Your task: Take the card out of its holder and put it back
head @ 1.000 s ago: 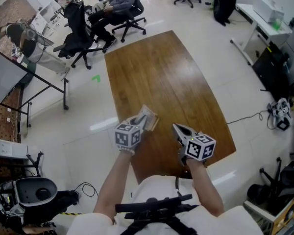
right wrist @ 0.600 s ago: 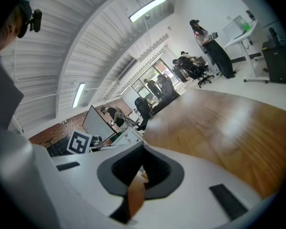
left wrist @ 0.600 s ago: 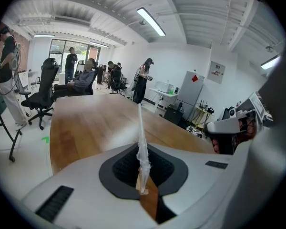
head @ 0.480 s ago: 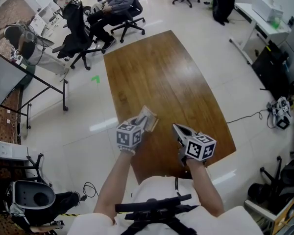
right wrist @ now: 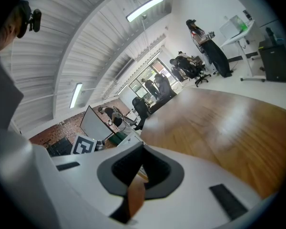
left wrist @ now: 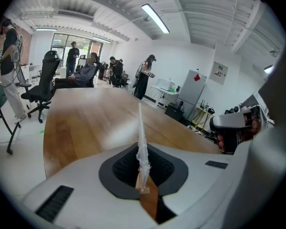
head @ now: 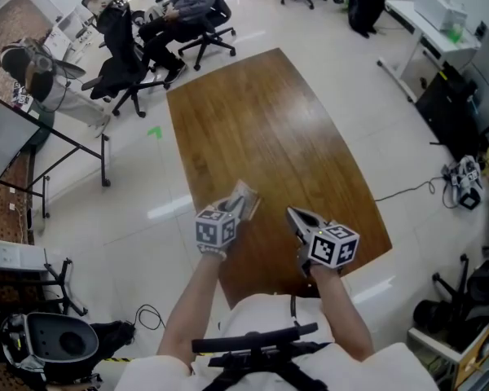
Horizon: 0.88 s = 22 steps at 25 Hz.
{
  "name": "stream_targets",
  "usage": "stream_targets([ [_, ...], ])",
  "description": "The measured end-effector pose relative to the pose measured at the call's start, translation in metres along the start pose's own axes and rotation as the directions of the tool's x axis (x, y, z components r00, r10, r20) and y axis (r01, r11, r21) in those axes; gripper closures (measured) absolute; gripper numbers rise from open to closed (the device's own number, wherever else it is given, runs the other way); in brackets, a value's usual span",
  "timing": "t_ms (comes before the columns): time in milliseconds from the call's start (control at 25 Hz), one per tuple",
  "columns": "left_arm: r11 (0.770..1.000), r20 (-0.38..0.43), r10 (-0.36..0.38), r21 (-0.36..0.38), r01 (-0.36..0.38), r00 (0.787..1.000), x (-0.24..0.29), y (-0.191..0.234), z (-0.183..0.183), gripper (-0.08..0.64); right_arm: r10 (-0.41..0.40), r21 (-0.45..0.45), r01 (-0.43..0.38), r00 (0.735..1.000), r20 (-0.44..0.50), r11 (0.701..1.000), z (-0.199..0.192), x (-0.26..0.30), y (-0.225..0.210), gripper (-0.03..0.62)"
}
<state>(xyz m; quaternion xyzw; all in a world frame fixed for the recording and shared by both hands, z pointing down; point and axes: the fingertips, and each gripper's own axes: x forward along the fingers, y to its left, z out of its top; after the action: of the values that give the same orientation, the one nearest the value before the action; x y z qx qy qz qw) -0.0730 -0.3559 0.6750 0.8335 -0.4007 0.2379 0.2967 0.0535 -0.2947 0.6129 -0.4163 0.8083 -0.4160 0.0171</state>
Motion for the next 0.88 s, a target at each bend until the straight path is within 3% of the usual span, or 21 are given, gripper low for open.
stream_targets([
  [120, 1.000, -0.006, 0.002, 0.027, -0.002, 1.000, 0.005, -0.001, -0.004, 0.546, -0.005, 0.007, 0.005, 1.000, -0.008, 1.000, -0.004, 0.001, -0.006, 0.588],
  [680, 1.000, 0.002, 0.006, 0.026, -0.006, 1.000, 0.017, 0.000, -0.016, 0.545, -0.020, 0.008, 0.020, 1.000, -0.009, 1.000, -0.004, -0.002, -0.010, 0.588],
  [720, 1.000, 0.008, 0.012, 0.022, -0.012, 1.000, 0.017, 0.001, -0.015, 0.513, -0.018, 0.004, 0.019, 1.000, -0.007, 1.000, -0.003, -0.003, -0.008, 0.588],
  [760, 1.000, 0.019, 0.016, 0.012, -0.017, 1.000, 0.016, 0.002, -0.013, 0.411, -0.017, -0.002, 0.017, 1.000, -0.007, 1.000, -0.003, -0.005, -0.008, 0.588],
  [800, 1.000, 0.037, 0.019, -0.003, -0.019, 0.999, 0.012, 0.001, -0.009, 0.371, -0.016, -0.006, 0.016, 1.000, -0.008, 1.000, -0.003, -0.007, -0.008, 0.588],
  [880, 0.999, 0.086, 0.022, -0.031, -0.020, 0.996, -0.001, -0.002, 0.002, 0.371, -0.011, -0.012, 0.011, 1.000, -0.007, 1.000, -0.004, -0.012, -0.009, 0.588],
])
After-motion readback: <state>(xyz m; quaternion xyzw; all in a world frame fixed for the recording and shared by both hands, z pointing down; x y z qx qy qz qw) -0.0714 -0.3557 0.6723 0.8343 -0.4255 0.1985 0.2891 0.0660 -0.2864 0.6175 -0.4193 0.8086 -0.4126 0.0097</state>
